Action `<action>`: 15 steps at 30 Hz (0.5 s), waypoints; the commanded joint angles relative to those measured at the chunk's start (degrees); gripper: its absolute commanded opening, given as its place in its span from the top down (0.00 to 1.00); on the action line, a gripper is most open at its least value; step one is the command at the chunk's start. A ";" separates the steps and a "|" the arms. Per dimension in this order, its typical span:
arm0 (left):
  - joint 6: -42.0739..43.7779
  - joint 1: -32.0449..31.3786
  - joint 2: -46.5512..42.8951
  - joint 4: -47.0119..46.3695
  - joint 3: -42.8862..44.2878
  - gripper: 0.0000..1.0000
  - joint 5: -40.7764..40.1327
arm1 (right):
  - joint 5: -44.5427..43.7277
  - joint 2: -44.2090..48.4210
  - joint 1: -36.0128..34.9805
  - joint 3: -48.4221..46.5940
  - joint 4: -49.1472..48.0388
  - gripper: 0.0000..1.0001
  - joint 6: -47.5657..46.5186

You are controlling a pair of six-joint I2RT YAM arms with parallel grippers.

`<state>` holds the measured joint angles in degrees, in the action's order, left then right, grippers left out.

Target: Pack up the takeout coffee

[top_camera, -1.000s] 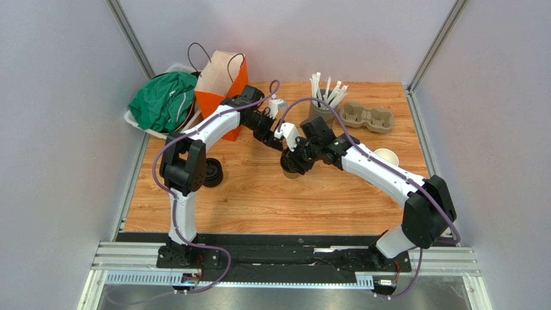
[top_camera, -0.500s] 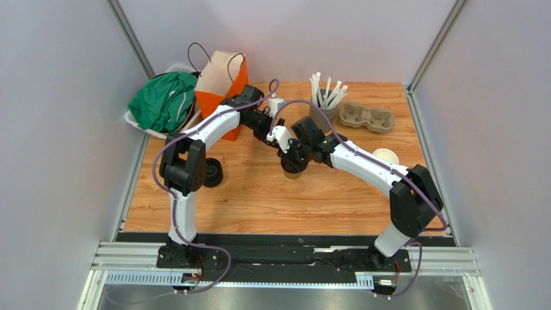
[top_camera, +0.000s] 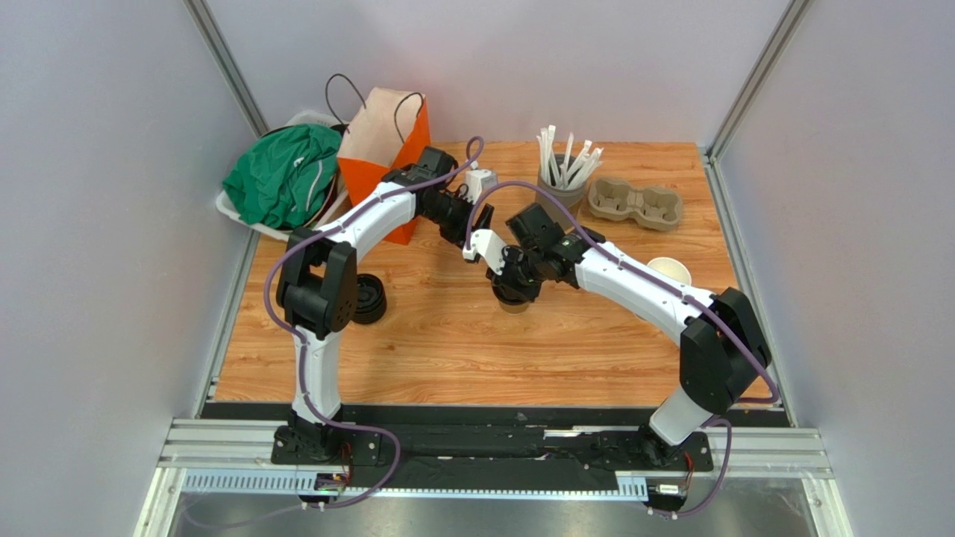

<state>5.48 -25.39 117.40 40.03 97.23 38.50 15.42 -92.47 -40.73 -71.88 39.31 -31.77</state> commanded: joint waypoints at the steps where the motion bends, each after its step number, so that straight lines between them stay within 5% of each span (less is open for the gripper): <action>1: 0.24 -0.01 -1.83 -0.57 -0.20 0.21 0.88 | 4.70 2.47 0.47 -4.75 7.61 1.00 -9.00; 7: 0.33 -0.01 -1.92 -0.48 -0.73 0.22 1.49 | 10.07 1.50 1.53 -5.65 15.44 1.00 -16.74; 15: 0.41 -0.36 -2.44 -0.48 -2.31 0.22 4.12 | 13.50 1.23 4.17 -1.34 11.85 1.00 -19.30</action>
<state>5.50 -25.41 117.38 39.99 95.98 39.83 25.58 -92.47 -37.95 -75.42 53.12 -47.88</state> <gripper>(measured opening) 0.784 0.034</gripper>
